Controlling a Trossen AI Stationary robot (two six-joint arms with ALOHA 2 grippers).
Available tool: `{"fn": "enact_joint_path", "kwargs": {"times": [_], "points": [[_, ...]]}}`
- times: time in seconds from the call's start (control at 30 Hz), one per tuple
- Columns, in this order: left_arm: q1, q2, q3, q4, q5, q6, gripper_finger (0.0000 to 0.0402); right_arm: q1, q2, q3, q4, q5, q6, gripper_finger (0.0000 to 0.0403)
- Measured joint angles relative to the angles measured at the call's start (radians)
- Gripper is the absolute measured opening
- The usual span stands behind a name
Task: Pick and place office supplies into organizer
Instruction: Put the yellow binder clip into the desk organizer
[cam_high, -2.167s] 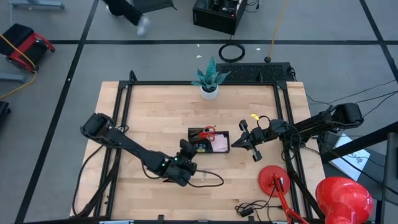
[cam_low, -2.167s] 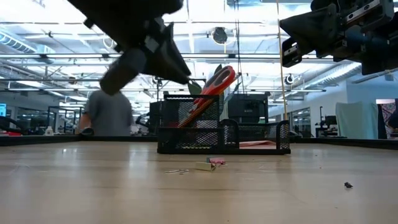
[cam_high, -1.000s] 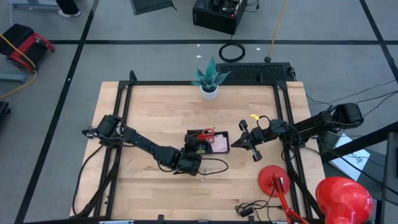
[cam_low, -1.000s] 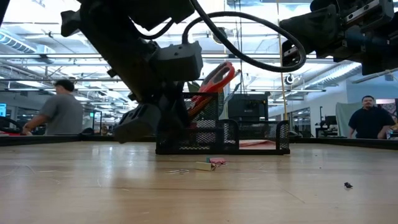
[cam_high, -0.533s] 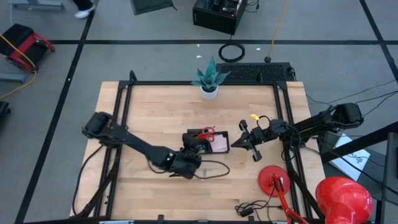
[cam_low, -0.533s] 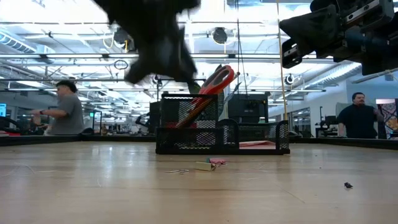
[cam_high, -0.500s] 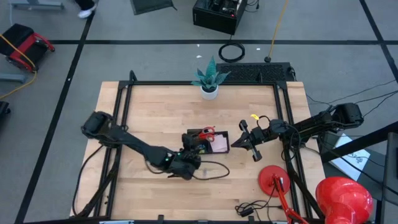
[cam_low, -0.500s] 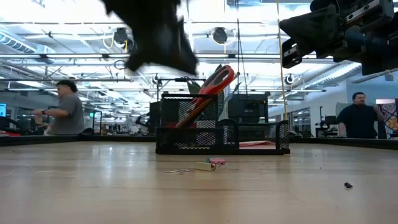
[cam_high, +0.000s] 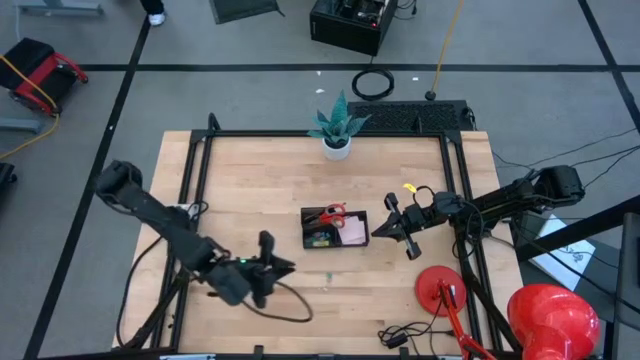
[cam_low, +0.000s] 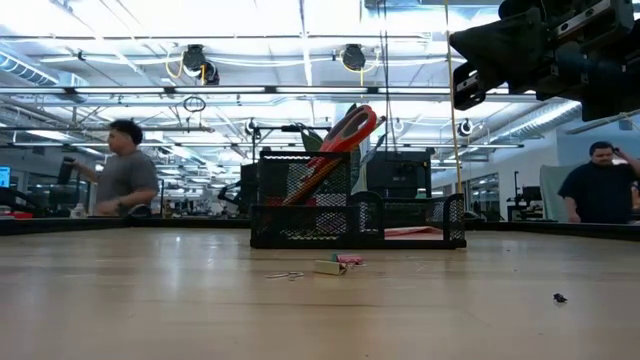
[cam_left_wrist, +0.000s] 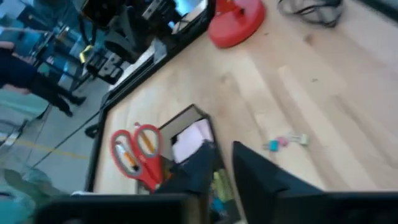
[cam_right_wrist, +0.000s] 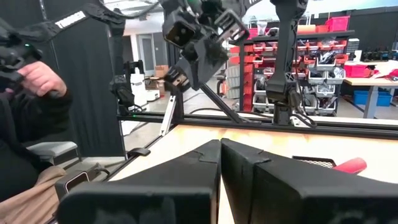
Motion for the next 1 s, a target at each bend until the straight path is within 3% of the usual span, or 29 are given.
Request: {"fn": "enact_joint_path", "kwargs": {"times": [0.1,0.17,0.33,0.4,0.57,0.73,1.0], "points": [[-0.021,-0.084,-0.123,0.137,0.017,0.008,0.0016,0.000,0.000,0.000,-0.003,0.000,-0.001,0.0004],[-0.012,-0.156,-0.213,0.290,0.059,0.028,0.0010,0.000,0.000,0.000,-0.017,0.000,-0.011,0.0004],[0.070,-0.278,-0.476,0.742,0.358,0.101,0.0008,0.000,0.000,0.000,-0.046,0.000,-0.032,0.0004],[0.103,-0.285,-0.567,0.897,0.413,0.093,0.0004,0.006,0.000,0.000,-0.058,-0.001,-0.036,0.0004],[0.150,-0.244,-0.736,1.153,0.417,0.019,0.0004,0.041,0.000,0.000,-0.084,0.001,-0.088,0.0004],[0.131,-0.176,-0.829,1.362,0.417,-0.009,0.0006,0.111,0.000,0.030,-0.131,0.017,-0.168,0.0004],[0.135,-0.137,-0.848,1.409,0.395,0.008,0.0014,0.296,0.064,0.258,-0.555,0.284,-0.200,0.0007]]}}
